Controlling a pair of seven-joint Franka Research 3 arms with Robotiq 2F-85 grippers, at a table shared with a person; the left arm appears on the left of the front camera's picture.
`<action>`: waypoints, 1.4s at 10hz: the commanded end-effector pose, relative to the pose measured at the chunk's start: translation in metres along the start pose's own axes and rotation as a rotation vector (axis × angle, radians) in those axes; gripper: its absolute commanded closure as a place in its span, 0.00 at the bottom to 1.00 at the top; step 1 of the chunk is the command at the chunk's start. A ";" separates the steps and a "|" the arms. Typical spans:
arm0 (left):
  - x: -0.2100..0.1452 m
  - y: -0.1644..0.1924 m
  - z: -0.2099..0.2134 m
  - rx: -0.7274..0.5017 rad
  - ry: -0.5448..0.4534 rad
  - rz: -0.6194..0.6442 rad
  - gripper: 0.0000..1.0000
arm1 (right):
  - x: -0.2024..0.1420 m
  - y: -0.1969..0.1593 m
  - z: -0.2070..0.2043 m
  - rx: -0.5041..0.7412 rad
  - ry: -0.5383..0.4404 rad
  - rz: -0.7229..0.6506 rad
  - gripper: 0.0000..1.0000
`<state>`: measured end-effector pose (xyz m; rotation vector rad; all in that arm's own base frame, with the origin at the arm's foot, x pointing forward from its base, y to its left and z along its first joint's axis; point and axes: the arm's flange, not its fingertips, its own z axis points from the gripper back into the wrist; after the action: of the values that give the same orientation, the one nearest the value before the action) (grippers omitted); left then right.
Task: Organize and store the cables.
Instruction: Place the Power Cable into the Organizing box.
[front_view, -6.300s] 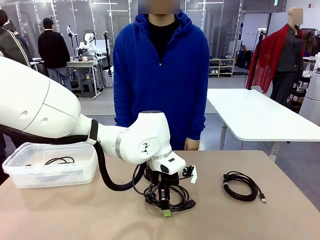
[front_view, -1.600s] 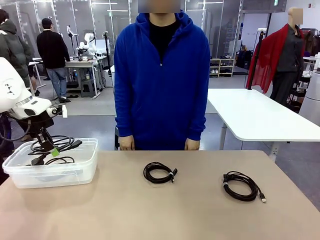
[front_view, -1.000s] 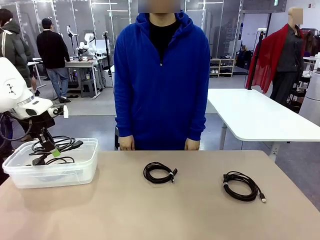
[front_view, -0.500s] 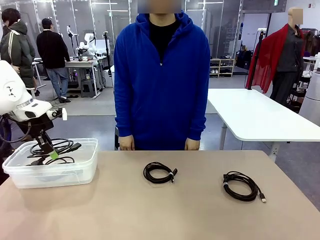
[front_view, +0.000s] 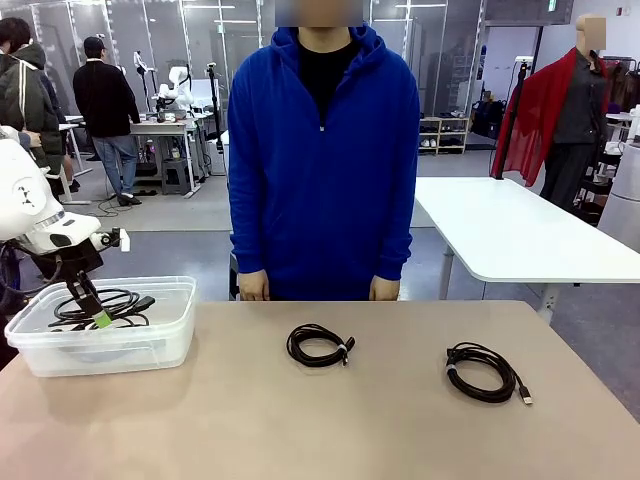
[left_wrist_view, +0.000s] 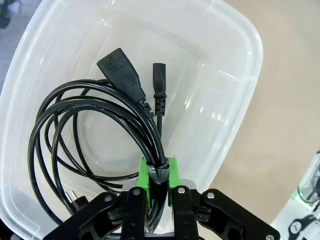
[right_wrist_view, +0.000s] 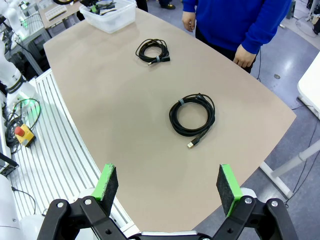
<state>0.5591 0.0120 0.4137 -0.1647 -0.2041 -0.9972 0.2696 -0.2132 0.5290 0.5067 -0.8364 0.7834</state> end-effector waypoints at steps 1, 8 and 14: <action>0.005 0.010 0.000 0.021 -0.018 0.061 0.83 | 0.001 -0.001 0.000 0.003 -0.013 0.017 0.00; 0.005 0.002 -0.001 0.042 -0.019 0.076 0.05 | 0.001 -0.001 0.000 0.003 -0.013 0.017 0.00; 0.009 -0.002 0.007 0.039 -0.021 0.083 0.00 | 0.001 -0.001 0.000 0.003 -0.013 0.017 0.00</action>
<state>0.5607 0.0027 0.4224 -0.1483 -0.2322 -0.9131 0.2695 -0.2133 0.5290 0.5055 -0.8375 0.7854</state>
